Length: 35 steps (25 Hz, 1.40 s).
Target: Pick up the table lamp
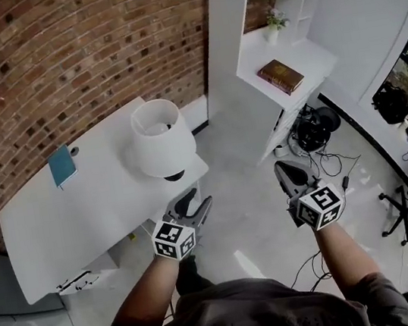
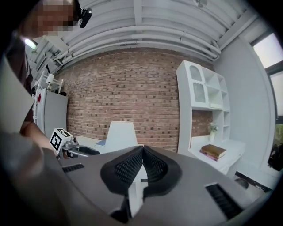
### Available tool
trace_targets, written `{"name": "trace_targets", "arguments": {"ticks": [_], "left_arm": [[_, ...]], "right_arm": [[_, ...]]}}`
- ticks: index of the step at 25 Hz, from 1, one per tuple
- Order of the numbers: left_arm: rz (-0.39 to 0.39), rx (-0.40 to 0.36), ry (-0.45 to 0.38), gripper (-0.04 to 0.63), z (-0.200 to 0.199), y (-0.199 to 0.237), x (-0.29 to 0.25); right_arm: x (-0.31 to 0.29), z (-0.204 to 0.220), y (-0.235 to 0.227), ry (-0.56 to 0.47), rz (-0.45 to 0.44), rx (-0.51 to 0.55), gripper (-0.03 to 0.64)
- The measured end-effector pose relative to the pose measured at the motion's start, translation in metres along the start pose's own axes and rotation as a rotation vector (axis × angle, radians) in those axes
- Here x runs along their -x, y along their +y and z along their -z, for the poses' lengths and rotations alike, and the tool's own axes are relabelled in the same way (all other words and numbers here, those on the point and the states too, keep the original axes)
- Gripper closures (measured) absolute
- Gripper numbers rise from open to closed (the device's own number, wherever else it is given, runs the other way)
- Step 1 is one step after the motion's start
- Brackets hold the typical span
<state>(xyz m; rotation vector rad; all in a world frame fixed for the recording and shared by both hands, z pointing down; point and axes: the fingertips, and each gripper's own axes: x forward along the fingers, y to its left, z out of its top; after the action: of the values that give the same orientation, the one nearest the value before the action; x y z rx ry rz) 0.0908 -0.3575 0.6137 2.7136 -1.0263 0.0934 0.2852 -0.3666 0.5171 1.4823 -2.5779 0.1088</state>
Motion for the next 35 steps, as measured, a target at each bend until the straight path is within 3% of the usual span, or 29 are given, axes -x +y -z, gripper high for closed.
{"name": "trace_targets", "arguments": {"ticks": [7,13,23,35], "left_arm": [[-0.226,0.042,-0.018,0.399,0.055,0.081,0.017],[-0.357,0.007,-0.014,0.391,0.085,0.141,0.008],[-0.442,0.016,-0.066,0.371,0.095,0.208,-0.041],[-0.470,-0.066,-0.106,0.359,0.090,0.251,-0.088]], "right_arm": [[-0.075,0.048,0.036,0.019,-0.116,-0.009,0.623],[-0.108,0.086,0.053,0.033,-0.154,-0.018,0.623],[-0.119,0.138,0.049,0.054,-0.173,-0.056,0.623],[-0.127,0.161,0.041,0.068,-0.181,-0.061,0.623]]}}
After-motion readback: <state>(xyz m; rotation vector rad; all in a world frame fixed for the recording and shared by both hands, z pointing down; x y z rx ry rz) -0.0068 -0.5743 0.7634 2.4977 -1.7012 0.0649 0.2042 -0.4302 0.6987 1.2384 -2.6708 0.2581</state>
